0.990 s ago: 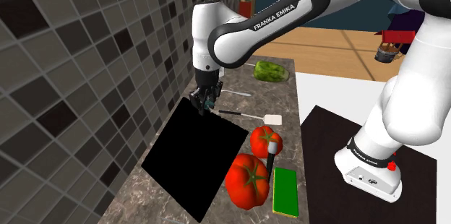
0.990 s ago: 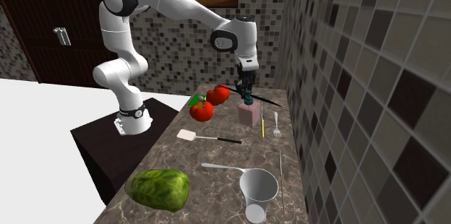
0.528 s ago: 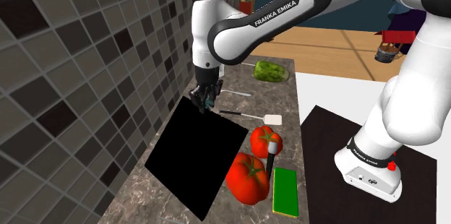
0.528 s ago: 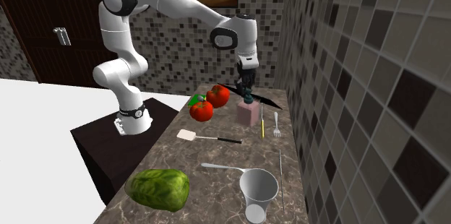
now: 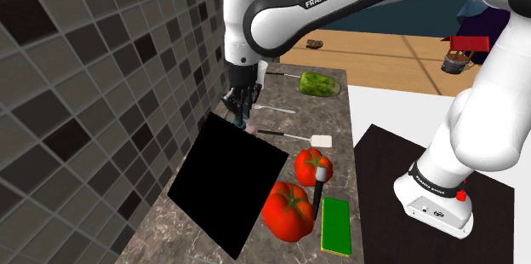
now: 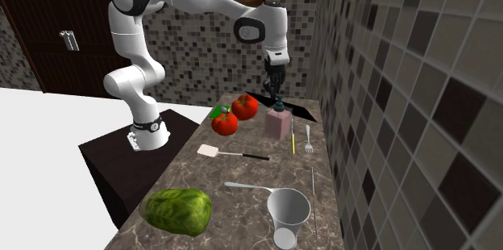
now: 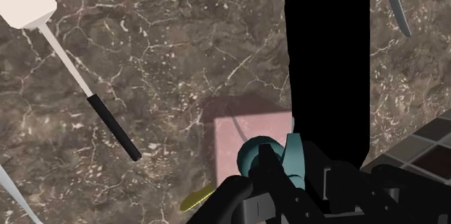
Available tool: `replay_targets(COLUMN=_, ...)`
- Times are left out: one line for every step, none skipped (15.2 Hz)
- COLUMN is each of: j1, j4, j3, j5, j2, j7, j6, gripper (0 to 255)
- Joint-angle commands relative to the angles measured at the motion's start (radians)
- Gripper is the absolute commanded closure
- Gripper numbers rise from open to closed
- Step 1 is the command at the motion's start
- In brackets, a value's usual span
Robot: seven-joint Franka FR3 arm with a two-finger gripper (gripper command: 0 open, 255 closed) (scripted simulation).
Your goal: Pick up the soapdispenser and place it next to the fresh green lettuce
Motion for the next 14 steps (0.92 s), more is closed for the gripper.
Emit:
replay_targets(j1=0.0, j4=0.018, j3=0.0, j5=0.001, j2=-0.006, j7=0.003, j6=-0.024, gripper=255)
replay_targets(j1=-0.001, j4=0.028, j3=0.0, j5=0.001, j2=-0.01, j7=0.004, j6=-0.037, gripper=255)
replay_targets(j1=-0.001, j4=0.037, j3=0.0, j5=0.002, j2=-0.013, j7=0.005, j6=-0.049, gripper=255)
replay_targets(j1=-0.001, j4=0.047, j3=0.0, j5=0.002, j2=-0.016, j7=0.006, j6=-0.062, gripper=255)
replay_targets(j1=-0.002, j4=0.057, j3=0.0, j5=0.003, j2=-0.019, j7=0.007, j6=-0.075, gripper=255)
replay_targets(j1=-0.002, j4=0.068, j3=-0.001, j5=0.003, j2=-0.022, j7=0.008, j6=-0.088, gripper=255)
replay_targets(j1=-0.003, j4=0.078, j3=-0.001, j5=0.003, j2=-0.024, j7=0.009, j6=-0.101, gripper=255)
replay_targets(j1=-0.003, j4=0.089, j3=-0.001, j5=0.003, j2=-0.027, j7=0.011, j6=-0.114, gripper=255)
replay_targets(j1=-0.003, j4=0.1, j3=-0.001, j5=0.003, j2=-0.029, j7=0.012, j6=-0.127, gripper=255)
replay_targets(j1=-0.003, j4=0.111, j3=-0.001, j5=0.003, j2=-0.031, j7=0.013, j6=-0.14, gripper=255)
replay_targets(j1=-0.004, j4=0.123, j3=-0.001, j5=0.003, j2=-0.032, j7=0.015, j6=-0.153, gripper=255)
replay_targets(j1=-0.004, j4=0.135, j3=-0.001, j5=0.003, j2=-0.034, j7=0.016, j6=-0.166, gripper=255)
replay_targets(j1=-0.004, j4=0.147, j3=-0.002, j5=0.003, j2=-0.035, j7=0.018, j6=-0.179, gripper=255)
replay_targets(j1=-0.004, j4=0.159, j3=-0.002, j5=0.003, j2=-0.036, j7=0.02, j6=-0.192, gripper=255)
